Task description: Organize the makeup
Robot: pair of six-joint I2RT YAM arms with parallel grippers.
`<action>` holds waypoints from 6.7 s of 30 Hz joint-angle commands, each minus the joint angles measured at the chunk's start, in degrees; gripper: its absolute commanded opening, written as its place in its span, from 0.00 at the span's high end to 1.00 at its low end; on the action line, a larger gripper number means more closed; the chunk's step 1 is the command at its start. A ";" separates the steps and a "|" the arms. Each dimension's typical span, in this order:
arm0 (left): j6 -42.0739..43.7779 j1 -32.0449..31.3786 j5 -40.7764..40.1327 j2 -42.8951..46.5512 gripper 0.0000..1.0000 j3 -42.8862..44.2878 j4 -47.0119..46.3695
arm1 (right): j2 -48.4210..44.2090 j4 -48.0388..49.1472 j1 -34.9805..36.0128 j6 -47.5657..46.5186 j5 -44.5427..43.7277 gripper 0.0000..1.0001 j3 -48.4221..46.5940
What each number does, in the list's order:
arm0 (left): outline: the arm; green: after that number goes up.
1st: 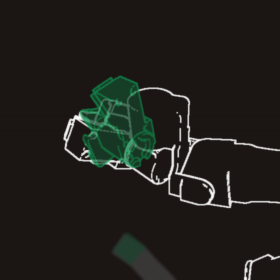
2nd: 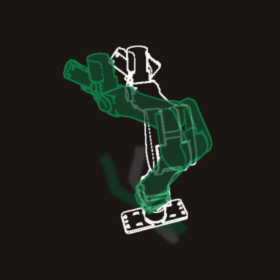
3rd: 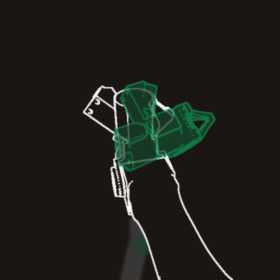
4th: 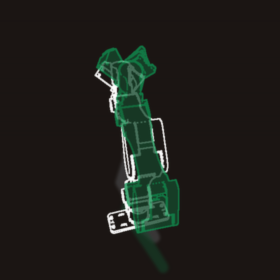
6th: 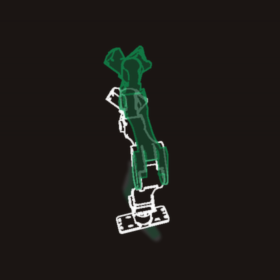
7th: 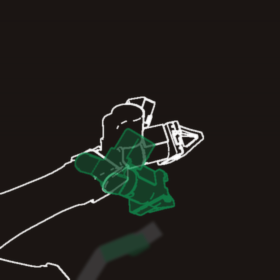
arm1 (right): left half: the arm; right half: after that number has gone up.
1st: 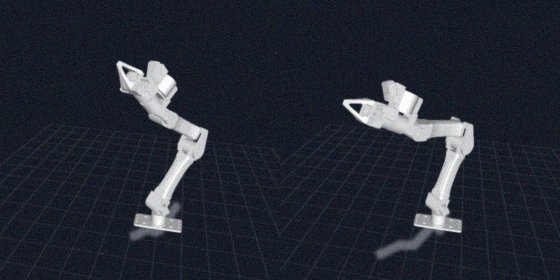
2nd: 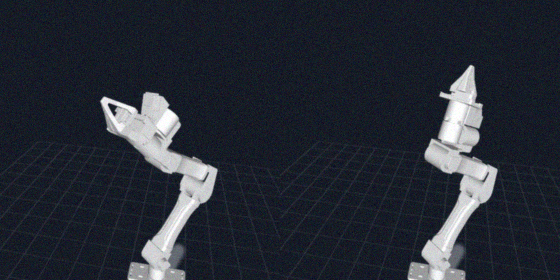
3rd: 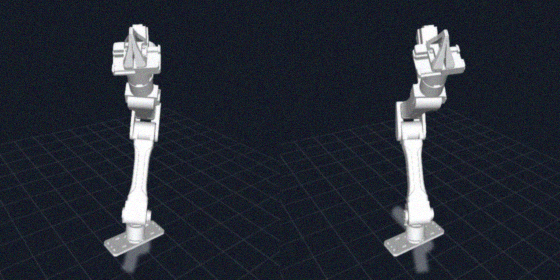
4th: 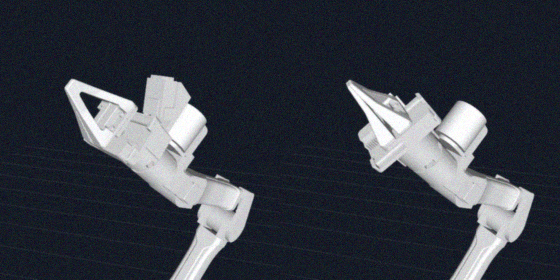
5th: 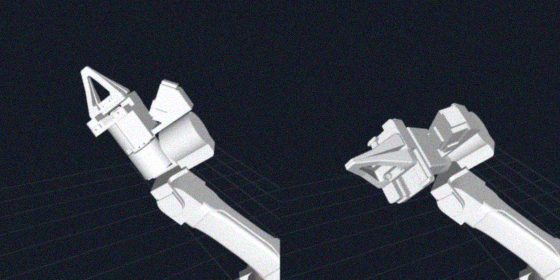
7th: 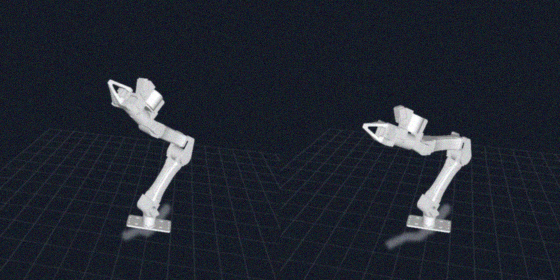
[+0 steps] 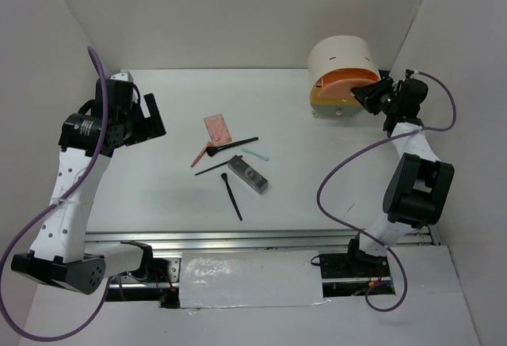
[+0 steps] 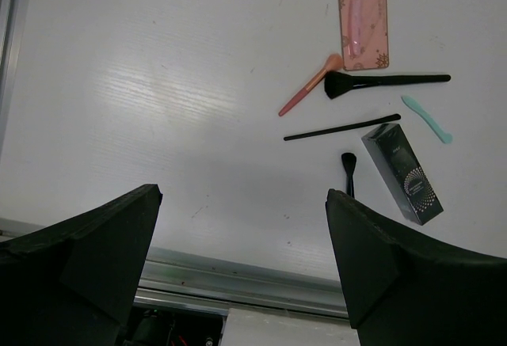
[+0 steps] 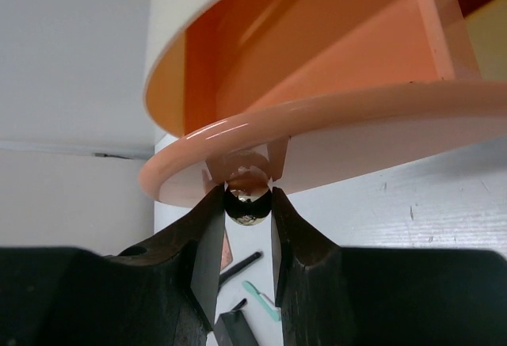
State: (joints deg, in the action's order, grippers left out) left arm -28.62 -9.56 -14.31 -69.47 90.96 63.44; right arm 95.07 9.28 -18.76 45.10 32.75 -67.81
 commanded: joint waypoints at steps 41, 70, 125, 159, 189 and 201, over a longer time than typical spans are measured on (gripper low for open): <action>-5.30 0.07 2.88 4.17 0.01 -6.76 -2.62 | -31.00 -27.89 34.52 -15.29 -19.19 0.00 0.43; -1.79 0.25 -1.96 3.64 0.01 -7.81 -0.16 | 15.93 -51.91 65.34 -39.83 -35.83 0.13 -20.52; -2.05 0.25 0.51 3.99 0.01 -8.60 -2.18 | -8.33 -53.54 30.03 26.55 -58.99 1.00 -41.69; -0.29 0.16 -0.90 5.40 0.01 -10.01 -1.83 | 2.84 -56.57 21.58 44.11 -64.22 0.63 -40.73; -1.88 0.25 -0.29 4.70 0.01 -11.42 -2.71 | -22.39 -35.74 17.55 26.65 -58.51 1.00 -2.95; -1.97 0.16 -0.20 4.87 0.01 -9.13 -1.74 | -10.34 -23.08 13.67 13.96 -39.34 1.00 -4.69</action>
State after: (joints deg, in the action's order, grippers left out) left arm -30.24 -9.56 -14.26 -65.34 79.31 62.13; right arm 85.67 -22.24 -5.13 62.65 -10.20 -70.89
